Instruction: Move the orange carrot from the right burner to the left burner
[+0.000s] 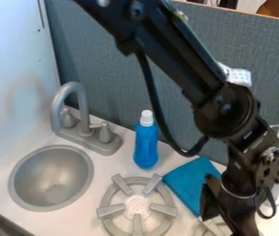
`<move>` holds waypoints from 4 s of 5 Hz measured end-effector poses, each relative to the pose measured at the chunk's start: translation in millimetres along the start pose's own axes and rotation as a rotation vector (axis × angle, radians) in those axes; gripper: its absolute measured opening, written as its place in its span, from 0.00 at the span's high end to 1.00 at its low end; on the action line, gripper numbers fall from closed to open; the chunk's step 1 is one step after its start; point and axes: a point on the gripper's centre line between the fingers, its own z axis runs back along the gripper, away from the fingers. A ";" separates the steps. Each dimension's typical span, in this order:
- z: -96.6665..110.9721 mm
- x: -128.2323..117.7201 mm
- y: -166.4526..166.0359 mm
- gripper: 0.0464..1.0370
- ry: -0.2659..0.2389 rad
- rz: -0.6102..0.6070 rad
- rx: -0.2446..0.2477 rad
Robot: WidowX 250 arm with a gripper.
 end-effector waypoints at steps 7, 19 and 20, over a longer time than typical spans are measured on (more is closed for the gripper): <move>-52.3 12.6 -21.1 0.55 0.103 0.018 -0.026; -26.9 -46.5 159.5 0.07 0.026 0.361 0.026; 31.7 -37.2 164.3 0.03 -0.074 0.355 0.066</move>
